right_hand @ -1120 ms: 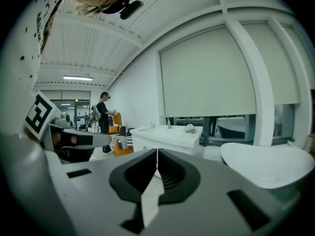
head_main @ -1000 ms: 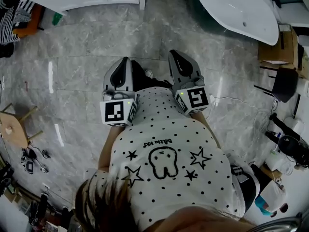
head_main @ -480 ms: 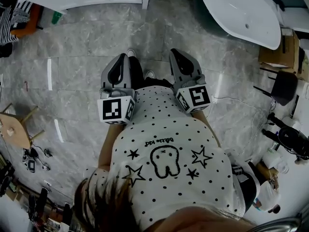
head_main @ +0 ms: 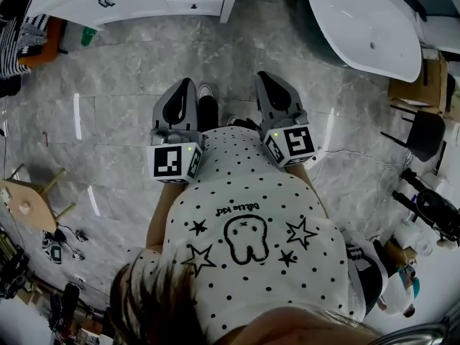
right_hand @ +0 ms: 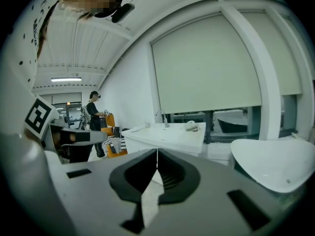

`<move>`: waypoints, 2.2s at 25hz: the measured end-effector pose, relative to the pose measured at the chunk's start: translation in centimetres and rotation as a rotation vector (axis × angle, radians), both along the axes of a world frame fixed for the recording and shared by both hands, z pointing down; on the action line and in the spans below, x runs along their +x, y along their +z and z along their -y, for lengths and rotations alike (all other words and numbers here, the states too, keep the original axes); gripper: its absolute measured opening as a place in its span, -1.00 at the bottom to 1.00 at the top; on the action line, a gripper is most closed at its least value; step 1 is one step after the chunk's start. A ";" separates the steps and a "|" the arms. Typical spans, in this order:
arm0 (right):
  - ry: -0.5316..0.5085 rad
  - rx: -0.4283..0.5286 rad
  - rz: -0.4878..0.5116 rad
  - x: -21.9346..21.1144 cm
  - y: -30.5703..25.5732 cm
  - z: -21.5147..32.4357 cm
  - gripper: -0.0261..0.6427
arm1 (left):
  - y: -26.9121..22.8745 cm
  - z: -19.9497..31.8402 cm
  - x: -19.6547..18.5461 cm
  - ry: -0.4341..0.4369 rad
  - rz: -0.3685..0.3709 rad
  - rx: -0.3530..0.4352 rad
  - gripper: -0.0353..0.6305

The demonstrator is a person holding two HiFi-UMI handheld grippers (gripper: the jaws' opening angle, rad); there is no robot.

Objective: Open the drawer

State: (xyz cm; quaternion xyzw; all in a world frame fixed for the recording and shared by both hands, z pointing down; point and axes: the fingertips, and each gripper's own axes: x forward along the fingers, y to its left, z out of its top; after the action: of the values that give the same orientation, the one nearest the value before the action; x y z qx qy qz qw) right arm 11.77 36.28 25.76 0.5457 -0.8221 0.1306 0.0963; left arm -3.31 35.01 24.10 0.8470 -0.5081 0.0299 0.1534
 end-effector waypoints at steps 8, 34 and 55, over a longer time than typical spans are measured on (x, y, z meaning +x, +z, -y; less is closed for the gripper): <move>0.044 -0.019 0.007 -2.5 0.6 4.0 -0.88 | 0.5 4.4 -2.8 0.037 -0.027 -0.016 -0.88; -0.056 -0.042 -0.012 -1.5 0.5 14.6 -0.88 | 1.2 13.2 -2.4 -0.094 -0.064 -0.063 -0.88; -0.051 0.013 0.045 5.2 -0.5 21.5 -0.88 | 0.1 18.9 3.8 -0.119 -0.056 -0.007 -0.88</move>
State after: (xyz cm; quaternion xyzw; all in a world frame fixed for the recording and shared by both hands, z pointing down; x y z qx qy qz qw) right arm 17.01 14.82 25.30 0.5222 -0.8385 0.1351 0.0773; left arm 0.45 16.15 24.17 0.8153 -0.5528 -0.0011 0.1721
